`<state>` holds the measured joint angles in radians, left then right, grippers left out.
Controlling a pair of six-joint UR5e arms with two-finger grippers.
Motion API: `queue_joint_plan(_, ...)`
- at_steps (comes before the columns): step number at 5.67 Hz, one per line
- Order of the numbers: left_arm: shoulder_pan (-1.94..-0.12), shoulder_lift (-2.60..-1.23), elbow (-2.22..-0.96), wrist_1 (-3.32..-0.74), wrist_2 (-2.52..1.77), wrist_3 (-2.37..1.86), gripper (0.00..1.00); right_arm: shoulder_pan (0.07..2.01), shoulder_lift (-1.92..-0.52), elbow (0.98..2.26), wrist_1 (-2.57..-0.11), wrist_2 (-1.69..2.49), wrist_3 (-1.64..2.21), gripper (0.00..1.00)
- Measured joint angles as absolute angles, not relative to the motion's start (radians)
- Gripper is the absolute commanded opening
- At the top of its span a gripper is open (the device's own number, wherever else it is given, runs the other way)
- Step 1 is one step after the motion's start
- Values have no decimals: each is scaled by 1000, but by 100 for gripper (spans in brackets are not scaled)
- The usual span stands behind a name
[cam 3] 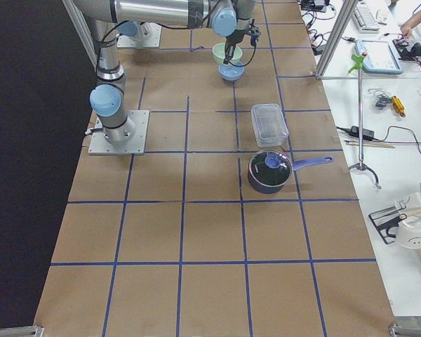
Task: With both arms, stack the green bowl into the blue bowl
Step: 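Move the held green bowl over the blue bowl and lower it inside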
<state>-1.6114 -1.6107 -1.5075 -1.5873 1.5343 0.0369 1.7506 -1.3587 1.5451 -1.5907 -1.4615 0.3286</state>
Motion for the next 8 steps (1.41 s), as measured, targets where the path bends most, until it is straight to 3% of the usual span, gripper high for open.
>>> queue_joint_plan(3,-1610,-1605,-1528,-1576,1537,37,99,1863,-1284,1565,-1730,-1399,420,6)
queue_joint_plan(7,-1611,-1605,-1529,-1575,1534,22,99,1821,-1223,1770,-2112,-1404,369,6)
queue_joint_plan(8,-1611,-1605,-1529,-1575,1534,22,99,1820,-1218,1780,-2125,-1402,370,21)
